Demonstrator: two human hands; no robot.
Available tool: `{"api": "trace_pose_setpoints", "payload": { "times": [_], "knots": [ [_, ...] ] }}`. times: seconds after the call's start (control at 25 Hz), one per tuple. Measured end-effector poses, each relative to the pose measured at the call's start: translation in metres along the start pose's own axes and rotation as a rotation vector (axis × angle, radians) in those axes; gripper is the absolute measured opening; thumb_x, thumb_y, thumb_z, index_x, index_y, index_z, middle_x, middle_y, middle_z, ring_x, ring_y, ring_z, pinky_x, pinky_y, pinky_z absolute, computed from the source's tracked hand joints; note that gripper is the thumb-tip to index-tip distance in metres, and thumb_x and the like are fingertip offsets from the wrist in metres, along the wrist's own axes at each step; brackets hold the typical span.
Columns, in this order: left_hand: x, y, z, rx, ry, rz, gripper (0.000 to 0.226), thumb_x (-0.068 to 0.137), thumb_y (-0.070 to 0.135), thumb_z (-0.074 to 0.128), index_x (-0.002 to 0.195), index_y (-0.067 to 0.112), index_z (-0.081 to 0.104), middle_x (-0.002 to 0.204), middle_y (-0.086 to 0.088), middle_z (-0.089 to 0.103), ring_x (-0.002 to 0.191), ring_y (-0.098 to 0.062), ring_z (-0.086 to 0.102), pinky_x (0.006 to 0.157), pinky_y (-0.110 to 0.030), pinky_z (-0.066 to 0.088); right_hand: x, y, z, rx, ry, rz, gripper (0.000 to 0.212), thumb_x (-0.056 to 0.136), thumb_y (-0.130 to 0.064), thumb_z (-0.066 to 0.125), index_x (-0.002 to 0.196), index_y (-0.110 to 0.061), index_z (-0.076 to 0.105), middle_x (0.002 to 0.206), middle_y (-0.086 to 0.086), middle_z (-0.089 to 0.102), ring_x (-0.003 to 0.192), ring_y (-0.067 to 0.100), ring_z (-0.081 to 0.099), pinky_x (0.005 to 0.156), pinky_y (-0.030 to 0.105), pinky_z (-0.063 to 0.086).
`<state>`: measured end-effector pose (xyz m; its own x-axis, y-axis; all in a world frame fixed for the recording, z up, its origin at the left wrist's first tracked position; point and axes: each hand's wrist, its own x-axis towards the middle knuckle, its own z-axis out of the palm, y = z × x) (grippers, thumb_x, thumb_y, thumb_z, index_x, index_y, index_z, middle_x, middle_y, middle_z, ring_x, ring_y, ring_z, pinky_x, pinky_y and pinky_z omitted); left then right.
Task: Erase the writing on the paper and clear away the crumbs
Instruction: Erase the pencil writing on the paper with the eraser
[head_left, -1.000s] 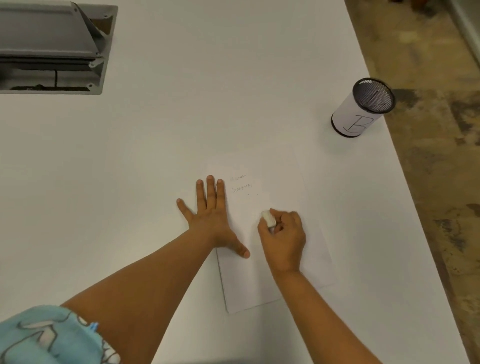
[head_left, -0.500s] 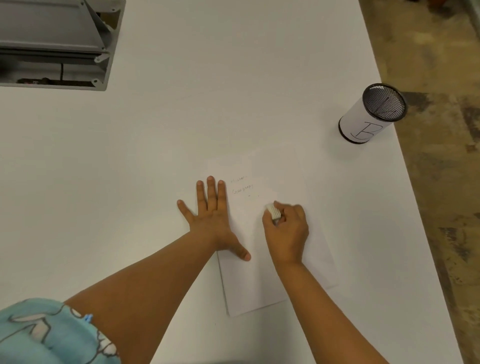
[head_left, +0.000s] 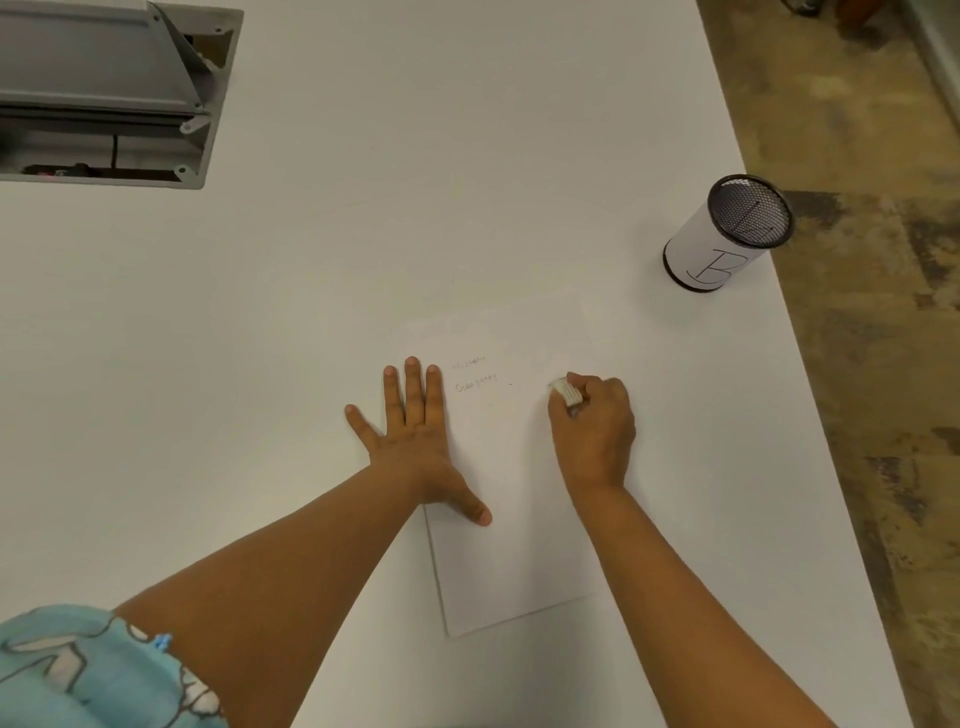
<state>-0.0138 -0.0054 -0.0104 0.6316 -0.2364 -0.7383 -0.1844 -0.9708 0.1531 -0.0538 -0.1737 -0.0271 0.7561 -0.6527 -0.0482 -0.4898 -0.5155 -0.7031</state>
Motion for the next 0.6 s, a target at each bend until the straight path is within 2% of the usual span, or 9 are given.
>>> {"api": "trace_pose_setpoints", "payload": {
  "times": [0.12,0.2,0.28,0.44,0.52,0.6],
  "knots": [
    [0.000,0.001,-0.001,0.000,-0.001,-0.007,0.164,0.029,0.078,0.072,0.113,0.018,-0.056,0.127,-0.005,-0.059,0.115,-0.028,-0.054,0.093,-0.068,-0.022,-0.033,-0.002,0.007,0.053,-0.039,-0.077,0.024,0.081,-0.017,0.065,0.104,-0.011,0.061,0.097,0.001,0.054,0.074,0.013,0.056,0.070,0.022,0.049],
    [-0.001,0.001,0.001,0.007,0.005,-0.013,0.163,0.031,0.078,0.073,0.112,0.018,-0.056,0.129,-0.006,-0.058,0.114,-0.028,-0.054,0.094,-0.067,-0.021,-0.064,-0.007,0.017,0.038,-0.156,-0.201,0.026,0.080,-0.020,0.066,0.105,-0.012,0.062,0.094,-0.002,0.055,0.072,0.006,0.053,0.068,0.014,0.046],
    [0.000,0.002,0.001,0.008,0.014,-0.015,0.163,0.031,0.078,0.073,0.112,0.019,-0.056,0.131,-0.006,-0.056,0.114,-0.027,-0.054,0.095,-0.067,-0.021,-0.068,-0.009,0.023,0.001,-0.216,-0.269,0.027,0.079,-0.020,0.068,0.104,-0.010,0.064,0.093,0.003,0.059,0.074,0.009,0.055,0.068,0.011,0.043],
    [-0.001,0.000,-0.001,0.000,-0.007,-0.006,0.163,0.030,0.079,0.072,0.116,0.019,-0.053,0.128,-0.004,-0.058,0.116,-0.026,-0.054,0.094,-0.067,-0.021,-0.023,-0.001,0.006,-0.013,-0.069,-0.071,0.022,0.077,-0.016,0.068,0.097,-0.007,0.067,0.090,0.011,0.060,0.073,0.024,0.061,0.066,0.019,0.041],
    [-0.002,0.001,-0.001,0.007,-0.003,-0.004,0.163,0.031,0.078,0.072,0.118,0.018,-0.052,0.129,-0.005,-0.057,0.117,-0.027,-0.053,0.095,-0.067,-0.020,-0.018,-0.003,0.006,0.004,-0.010,0.000,0.019,0.077,-0.016,0.068,0.094,-0.006,0.067,0.091,0.011,0.060,0.074,0.022,0.061,0.066,0.017,0.039],
    [-0.001,0.003,-0.001,0.006,0.004,-0.017,0.163,0.031,0.077,0.073,0.118,0.018,-0.052,0.130,-0.005,-0.057,0.119,-0.027,-0.051,0.095,-0.068,-0.019,-0.040,-0.013,0.017,0.020,-0.092,-0.045,0.022,0.076,-0.015,0.068,0.097,-0.007,0.066,0.093,0.010,0.061,0.071,0.014,0.057,0.065,0.009,0.035]
  ]
}}
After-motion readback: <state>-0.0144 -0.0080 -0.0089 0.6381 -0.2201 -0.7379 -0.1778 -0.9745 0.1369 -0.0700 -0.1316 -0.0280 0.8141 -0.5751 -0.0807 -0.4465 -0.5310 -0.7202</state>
